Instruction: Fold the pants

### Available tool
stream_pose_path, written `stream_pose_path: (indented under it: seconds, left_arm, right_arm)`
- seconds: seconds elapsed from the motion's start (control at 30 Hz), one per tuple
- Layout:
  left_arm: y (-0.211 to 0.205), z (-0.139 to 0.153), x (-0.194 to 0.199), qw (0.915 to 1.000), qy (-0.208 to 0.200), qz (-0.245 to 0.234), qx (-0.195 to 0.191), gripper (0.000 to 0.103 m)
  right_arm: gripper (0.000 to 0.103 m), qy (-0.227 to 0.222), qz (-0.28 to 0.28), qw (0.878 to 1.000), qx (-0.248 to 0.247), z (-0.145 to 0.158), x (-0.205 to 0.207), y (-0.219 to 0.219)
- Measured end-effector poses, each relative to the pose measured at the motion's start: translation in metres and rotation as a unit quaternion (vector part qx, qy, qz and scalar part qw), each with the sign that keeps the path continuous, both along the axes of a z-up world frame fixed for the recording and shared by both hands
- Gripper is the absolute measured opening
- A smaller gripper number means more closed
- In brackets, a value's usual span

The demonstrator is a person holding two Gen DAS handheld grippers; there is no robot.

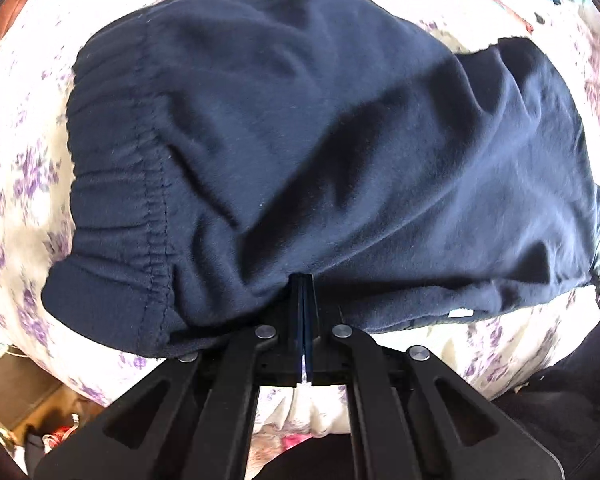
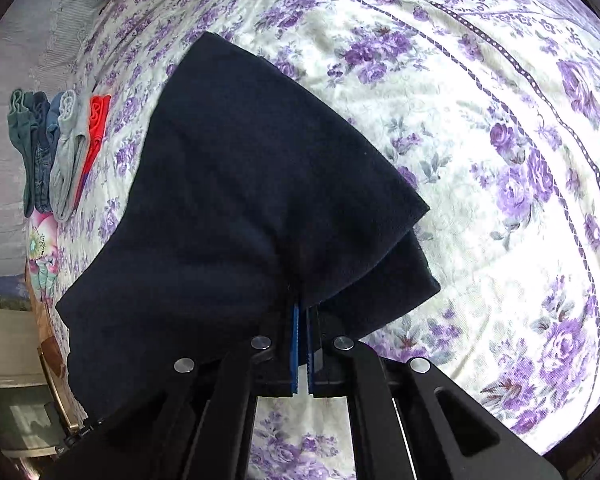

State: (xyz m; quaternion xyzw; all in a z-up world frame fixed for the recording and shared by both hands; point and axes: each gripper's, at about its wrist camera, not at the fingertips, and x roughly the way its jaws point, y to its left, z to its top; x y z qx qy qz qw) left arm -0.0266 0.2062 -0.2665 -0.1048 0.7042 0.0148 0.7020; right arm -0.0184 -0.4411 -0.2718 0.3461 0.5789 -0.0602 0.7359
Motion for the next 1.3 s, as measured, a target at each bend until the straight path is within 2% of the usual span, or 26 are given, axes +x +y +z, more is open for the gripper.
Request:
stream_pose_path:
  seconds: [0.1,0.13,0.17,0.27,0.3,0.4,0.43,0.47,0.5,0.53,0.57,0.67,0.73,0.8,0.87,0.9,0.93,1.0,1.07,1.1,1.17,1.2,1.3]
  left_arm:
    - [-0.010,0.013,0.006,0.9993,0.004,-0.024,0.028,0.001]
    - [-0.013,0.019,0.008,0.9990,0.002,-0.030,0.033,0.001]
    - [-0.016,0.026,0.009,0.9989,-0.003,-0.034,0.032,0.001]
    - [-0.021,0.050,0.021,0.9988,-0.038,-0.031,-0.006,0.001]
    - [-0.024,0.053,0.026,0.9984,-0.046,-0.030,-0.013,0.005]
    - [-0.033,0.043,0.045,0.9984,-0.051,-0.019,-0.015,0.016]
    - [-0.035,0.034,0.046,0.9987,-0.046,-0.014,-0.015,0.016]
    - [-0.033,0.024,0.047,0.9992,-0.039,-0.009,-0.010,0.016]
    - [-0.032,0.014,0.047,0.9997,-0.026,-0.002,0.001,0.013]
    - [-0.033,0.006,0.041,0.9999,-0.014,0.005,0.001,0.006]
    - [-0.027,0.004,0.036,0.9999,-0.013,0.010,-0.001,0.003]
    - [-0.012,0.003,0.028,0.9995,-0.013,0.023,-0.017,0.002]
    - [-0.004,0.000,0.028,0.9986,-0.015,0.035,-0.037,0.002]
    - [-0.005,-0.001,0.030,0.9991,-0.016,0.026,-0.029,0.002]
    - [-0.013,0.001,0.032,0.9996,-0.021,0.012,-0.017,0.002]
    - [-0.014,0.003,0.031,0.9996,-0.025,0.008,-0.015,0.002]
    - [-0.020,0.003,0.030,0.9995,-0.027,0.008,-0.017,0.002]
    - [-0.015,0.002,0.022,0.9987,-0.032,0.022,-0.034,0.002]
    - [-0.007,0.000,0.021,0.9976,-0.034,0.037,-0.047,0.002]
    - [-0.007,0.000,0.021,0.9973,-0.036,0.042,-0.048,0.002]
    - [-0.001,0.000,0.019,0.9973,-0.040,0.044,-0.043,0.002]
    - [-0.003,0.001,0.016,0.9973,-0.041,0.045,-0.040,0.002]
    - [-0.005,0.009,0.004,0.9978,-0.036,0.047,-0.029,0.001]
  right_arm:
    - [0.008,-0.023,0.008,1.000,0.018,0.013,-0.002,-0.003]
    - [0.013,-0.030,0.000,0.999,0.031,0.016,-0.004,-0.007]
    - [0.015,-0.036,-0.009,0.999,0.037,0.019,-0.007,-0.011]
    - [0.016,-0.045,-0.025,0.998,0.044,0.021,-0.008,-0.017]
    - [0.016,-0.045,-0.030,0.997,0.052,0.018,-0.006,-0.018]
    - [0.013,-0.048,-0.036,0.996,0.060,0.007,-0.001,-0.019]
    - [0.007,-0.044,-0.039,0.997,0.059,0.003,-0.002,-0.019]
    - [0.006,-0.044,-0.049,0.996,0.066,0.004,-0.005,-0.020]
    - [0.005,-0.049,-0.058,0.995,0.067,0.011,-0.011,-0.021]
    - [0.005,-0.052,-0.061,0.995,0.062,0.020,-0.017,-0.022]
    - [0.005,-0.051,-0.061,0.995,0.057,0.029,-0.023,-0.023]
    - [0.005,-0.030,-0.049,0.998,0.040,0.036,-0.032,-0.023]
    - [0.006,-0.010,-0.034,0.999,0.026,0.019,-0.026,-0.020]
    - [0.008,0.019,-0.003,1.000,0.008,0.001,-0.017,-0.015]
    - [0.015,0.039,0.024,0.999,-0.012,0.012,-0.012,-0.009]
    - [0.023,0.059,0.056,0.996,-0.041,0.023,-0.007,-0.002]
    - [0.023,0.070,0.092,0.991,-0.073,0.036,-0.004,0.008]
    - [0.023,0.067,0.171,0.977,-0.104,0.064,0.007,0.036]
    - [0.023,0.039,0.243,0.964,-0.096,0.090,0.025,0.073]
    - [0.025,0.007,0.284,0.955,-0.084,0.104,0.041,0.099]
    - [0.036,-0.065,0.365,0.927,-0.058,0.125,0.073,0.155]
    - [0.040,-0.099,0.407,0.907,-0.042,0.133,0.091,0.188]
    - [0.041,-0.163,0.518,0.839,-0.015,0.138,0.143,0.286]
